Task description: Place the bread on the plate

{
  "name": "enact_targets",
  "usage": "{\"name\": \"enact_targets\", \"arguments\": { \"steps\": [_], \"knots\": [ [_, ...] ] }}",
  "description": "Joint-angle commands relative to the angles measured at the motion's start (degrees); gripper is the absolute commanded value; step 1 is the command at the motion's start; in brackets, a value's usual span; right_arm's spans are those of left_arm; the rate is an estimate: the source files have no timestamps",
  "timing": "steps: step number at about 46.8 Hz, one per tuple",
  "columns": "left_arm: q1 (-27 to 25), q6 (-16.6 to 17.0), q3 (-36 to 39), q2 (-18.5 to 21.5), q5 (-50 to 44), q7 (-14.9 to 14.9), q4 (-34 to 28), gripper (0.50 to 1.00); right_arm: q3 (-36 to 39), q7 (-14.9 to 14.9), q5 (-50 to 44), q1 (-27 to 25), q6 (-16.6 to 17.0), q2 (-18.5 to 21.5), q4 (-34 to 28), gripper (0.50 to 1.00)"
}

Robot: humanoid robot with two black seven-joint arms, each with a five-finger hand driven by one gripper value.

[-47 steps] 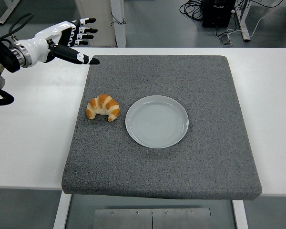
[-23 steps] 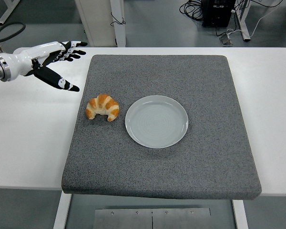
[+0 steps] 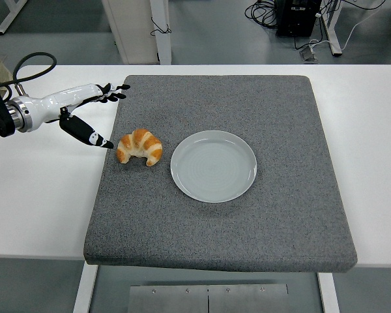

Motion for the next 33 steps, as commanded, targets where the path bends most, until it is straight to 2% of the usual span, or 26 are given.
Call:
{"name": "enact_targets", "arguments": {
  "steps": [1,18,27,33],
  "knots": [
    [0.48,1.03,0.08,-1.2,0.78,0.01,0.31,0.968,0.0,0.0,0.0,0.07,0.01,0.0,0.0,1.0],
    [4.43,5.07,0.08,-6.13,8.78,-0.08,5.32,0.968,0.0,0.0,0.0,0.07,0.01,0.0,0.0,1.0],
    [4.61,5.34,0.08,-7.88,8.96,-0.25,7.34,0.968,0.0,0.0,0.0,-0.02,0.01,0.0,0.0,1.0],
    [4.96,5.6,0.08,-8.76,8.78,-1.83,8.31,0.968,0.0,0.0,0.0,0.07,0.01,0.0,0.0,1.0]
  ]
}}
